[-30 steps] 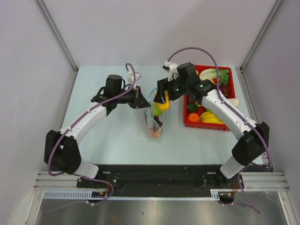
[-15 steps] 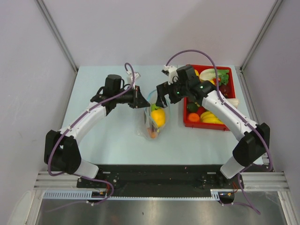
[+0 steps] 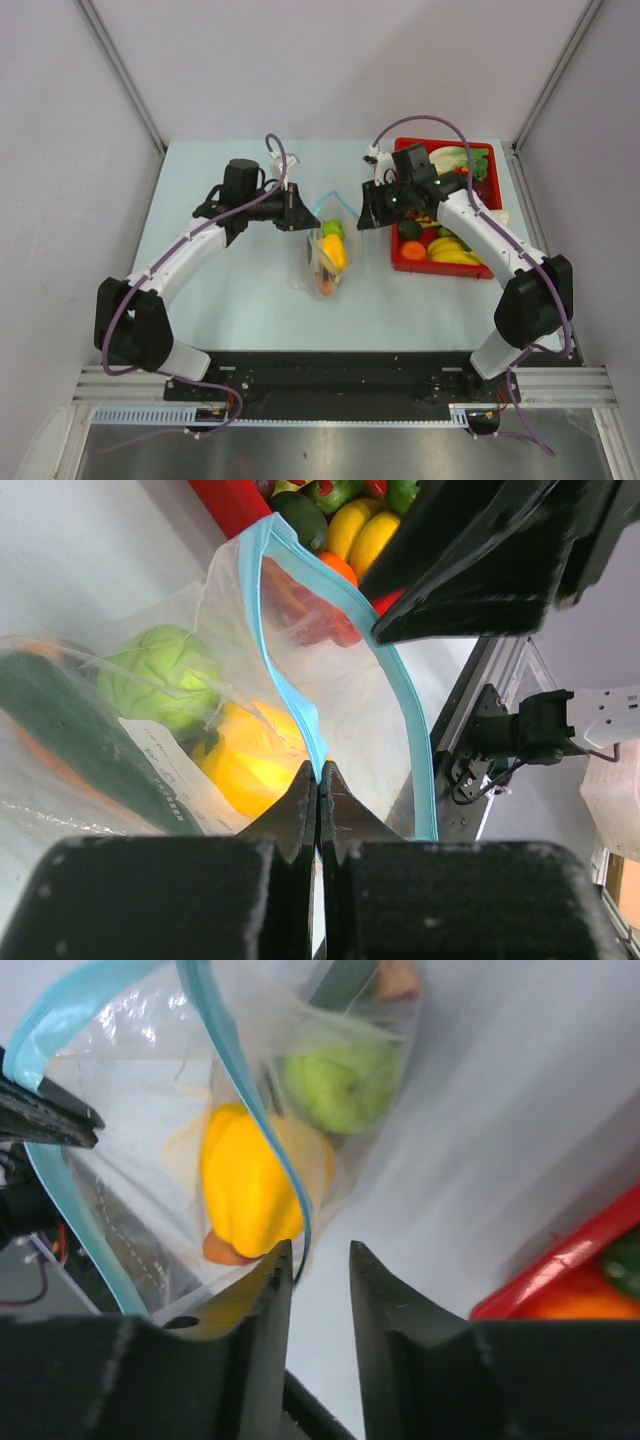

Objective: Place the food in the zip-top bag and seal the zipper
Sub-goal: Adjust the zipper food storage bag at the center of the board.

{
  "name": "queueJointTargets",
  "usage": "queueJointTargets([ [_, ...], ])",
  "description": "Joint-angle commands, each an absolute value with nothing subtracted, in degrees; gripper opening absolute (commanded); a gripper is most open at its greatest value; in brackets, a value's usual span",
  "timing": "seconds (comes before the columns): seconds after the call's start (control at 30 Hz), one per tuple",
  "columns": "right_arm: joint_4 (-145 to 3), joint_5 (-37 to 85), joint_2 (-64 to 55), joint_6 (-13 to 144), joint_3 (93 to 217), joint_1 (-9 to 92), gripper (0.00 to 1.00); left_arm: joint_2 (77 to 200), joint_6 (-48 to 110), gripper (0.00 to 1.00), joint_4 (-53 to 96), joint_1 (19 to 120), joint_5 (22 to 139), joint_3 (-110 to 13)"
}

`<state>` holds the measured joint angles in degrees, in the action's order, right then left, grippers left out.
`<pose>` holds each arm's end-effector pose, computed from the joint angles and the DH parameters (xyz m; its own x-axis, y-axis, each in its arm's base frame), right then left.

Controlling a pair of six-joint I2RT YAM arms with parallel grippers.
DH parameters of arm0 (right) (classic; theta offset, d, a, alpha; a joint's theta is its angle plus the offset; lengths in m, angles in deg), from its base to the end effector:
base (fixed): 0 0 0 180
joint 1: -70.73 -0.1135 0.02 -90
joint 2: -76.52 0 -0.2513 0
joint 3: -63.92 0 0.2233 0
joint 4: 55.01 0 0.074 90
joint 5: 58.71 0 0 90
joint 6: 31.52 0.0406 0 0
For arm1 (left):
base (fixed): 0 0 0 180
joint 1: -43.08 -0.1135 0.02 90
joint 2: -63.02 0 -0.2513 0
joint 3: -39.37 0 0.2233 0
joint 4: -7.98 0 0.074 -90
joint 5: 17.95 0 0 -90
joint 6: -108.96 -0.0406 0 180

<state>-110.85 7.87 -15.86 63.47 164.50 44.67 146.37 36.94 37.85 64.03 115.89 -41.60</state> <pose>0.2861 0.1579 0.3142 -0.7173 -0.2619 -0.6457 -0.5835 0.7322 0.3512 0.2714 -0.1340 0.2987 -0.7225 0.0382 -0.6903 0.6118 0.5004 -0.6126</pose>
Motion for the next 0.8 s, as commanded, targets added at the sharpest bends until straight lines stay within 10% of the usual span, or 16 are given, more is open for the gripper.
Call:
queueJointTargets([
  [0.0, -109.63, 1.76, -16.47, 64.63, 164.23, 43.84, 0.25, 143.62, 35.32, 0.0, 38.58, 63.65, 116.96, -43.89],
  [0.07, -110.06, -1.38, -16.12, 65.15, 166.33, 44.8, 0.0, 142.65, 34.17, 0.0, 40.79, 63.74, 117.22, -45.81],
  [0.47, -118.32, -11.17, -13.3, 69.21, 178.48, 46.57, 0.0, 145.01, 20.02, 0.06, 77.86, 64.17, 109.85, -65.68],
  [0.77, -120.17, -7.03, -24.81, 60.15, 183.65, 49.46, 0.0, 156.44, 20.73, 0.0, 76.91, 63.65, 113.8, -66.56],
])
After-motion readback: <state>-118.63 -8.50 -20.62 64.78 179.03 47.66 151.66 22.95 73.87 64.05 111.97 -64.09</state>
